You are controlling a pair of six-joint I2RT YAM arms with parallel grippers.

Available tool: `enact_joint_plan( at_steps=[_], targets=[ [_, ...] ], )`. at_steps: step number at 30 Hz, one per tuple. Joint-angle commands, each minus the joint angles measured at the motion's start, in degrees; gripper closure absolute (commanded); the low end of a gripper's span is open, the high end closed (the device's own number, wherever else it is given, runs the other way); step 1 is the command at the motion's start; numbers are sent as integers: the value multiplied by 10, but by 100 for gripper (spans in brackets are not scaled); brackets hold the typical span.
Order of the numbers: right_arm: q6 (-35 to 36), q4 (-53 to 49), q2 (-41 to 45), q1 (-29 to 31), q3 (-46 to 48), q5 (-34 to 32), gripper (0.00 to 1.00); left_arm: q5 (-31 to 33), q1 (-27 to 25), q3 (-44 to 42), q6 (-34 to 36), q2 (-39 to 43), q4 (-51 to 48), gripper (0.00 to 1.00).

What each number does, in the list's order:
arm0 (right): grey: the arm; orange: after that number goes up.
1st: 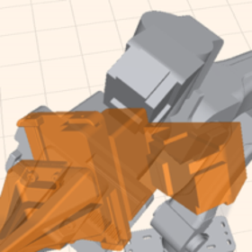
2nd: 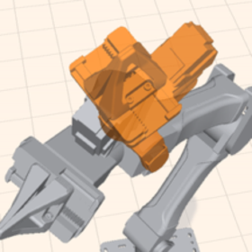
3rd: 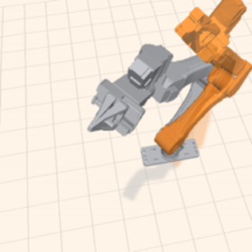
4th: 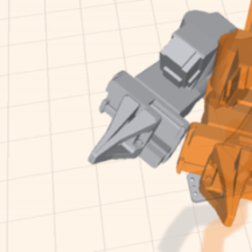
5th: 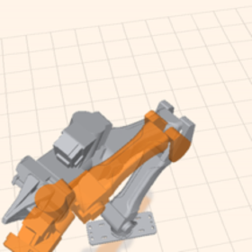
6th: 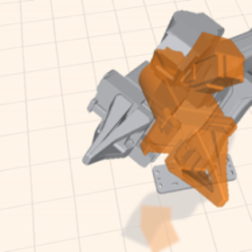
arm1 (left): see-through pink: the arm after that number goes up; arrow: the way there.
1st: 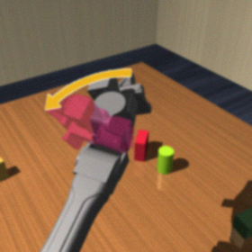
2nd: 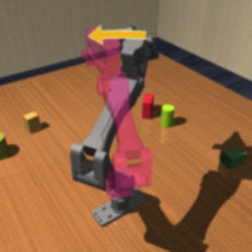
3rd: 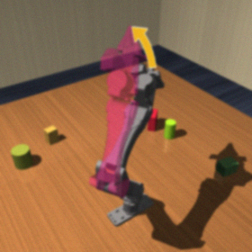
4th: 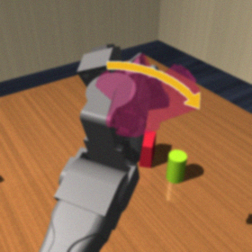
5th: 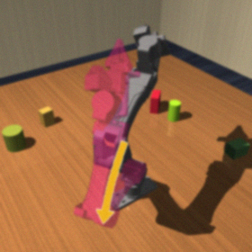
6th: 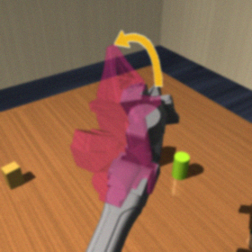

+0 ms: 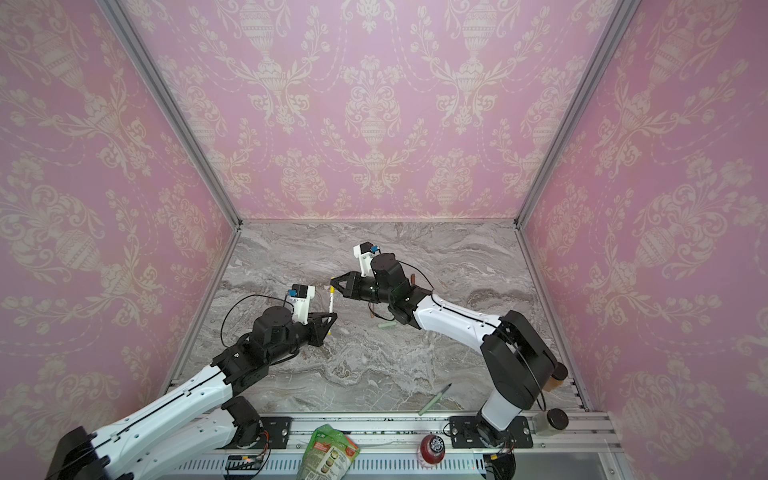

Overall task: Insert the pens into the pen caps
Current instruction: 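Open the right gripper off the yellow cap and lift it away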

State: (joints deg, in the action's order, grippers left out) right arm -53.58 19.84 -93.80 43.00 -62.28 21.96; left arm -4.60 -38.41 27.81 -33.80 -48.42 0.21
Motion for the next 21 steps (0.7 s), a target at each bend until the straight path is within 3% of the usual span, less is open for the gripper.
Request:
enact_joint_plan(
  at_steps=[1,7,11,21],
  targets=[
    [12,-46,10,17,-2,59,91,-3,3,18,37,3,50,100],
    [55,-90,38,-6,-26,58,58,-23,3,13,60,14,-3,100],
    [97,-131,63,-18,-45,46,44,-37,3,1,60,27,-27,100],
    [140,-194,35,-30,-112,53,38,-56,3,-2,56,28,-29,100]
  ],
)
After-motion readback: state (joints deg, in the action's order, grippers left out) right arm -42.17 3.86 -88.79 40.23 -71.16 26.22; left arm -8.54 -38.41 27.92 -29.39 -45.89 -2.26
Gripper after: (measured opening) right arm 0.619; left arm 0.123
